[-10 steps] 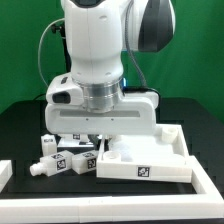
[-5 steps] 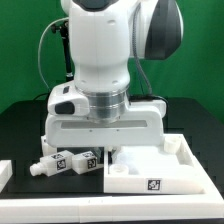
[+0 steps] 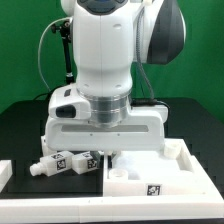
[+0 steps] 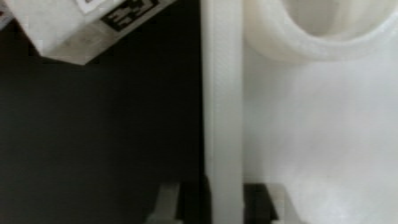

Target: Assemble one leg

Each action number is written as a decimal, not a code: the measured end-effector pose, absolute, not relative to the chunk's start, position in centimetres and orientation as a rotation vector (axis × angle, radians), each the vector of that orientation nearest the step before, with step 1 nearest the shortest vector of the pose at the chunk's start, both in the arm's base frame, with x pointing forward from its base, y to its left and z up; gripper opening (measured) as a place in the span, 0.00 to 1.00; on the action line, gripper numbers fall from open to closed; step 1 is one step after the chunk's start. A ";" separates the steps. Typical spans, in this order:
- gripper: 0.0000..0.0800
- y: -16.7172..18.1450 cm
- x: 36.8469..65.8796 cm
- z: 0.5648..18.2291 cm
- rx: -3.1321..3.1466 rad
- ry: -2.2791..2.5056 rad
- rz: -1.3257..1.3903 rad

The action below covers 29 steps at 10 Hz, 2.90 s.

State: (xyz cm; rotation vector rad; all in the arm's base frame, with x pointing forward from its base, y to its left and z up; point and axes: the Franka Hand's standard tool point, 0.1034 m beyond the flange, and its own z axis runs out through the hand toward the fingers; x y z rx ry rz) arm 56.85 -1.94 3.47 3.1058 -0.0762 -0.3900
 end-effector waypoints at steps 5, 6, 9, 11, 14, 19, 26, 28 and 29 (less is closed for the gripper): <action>0.06 -2.0 58.0 1.6 3.091 -0.123 -0.368; 0.06 -2.0 58.0 1.3 3.090 -0.122 -0.349; 0.06 -1.9 58.1 0.9 3.090 -0.114 -0.311; 0.06 -1.9 58.1 0.9 3.088 -0.124 -0.317; 0.06 -2.0 58.1 0.9 3.090 -0.109 -0.319; 0.59 -2.1 57.5 3.4 3.102 -0.128 -0.340; 0.81 -4.0 54.9 5.0 3.104 -0.252 -0.421; 0.81 -4.7 54.5 5.5 3.088 -0.369 -0.360; 0.81 -4.5 53.0 5.8 3.067 -0.514 -0.355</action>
Offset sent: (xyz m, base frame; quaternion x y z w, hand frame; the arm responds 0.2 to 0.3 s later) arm 0.0167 0.0076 -0.0147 0.0216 0.0124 0.0432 0.9988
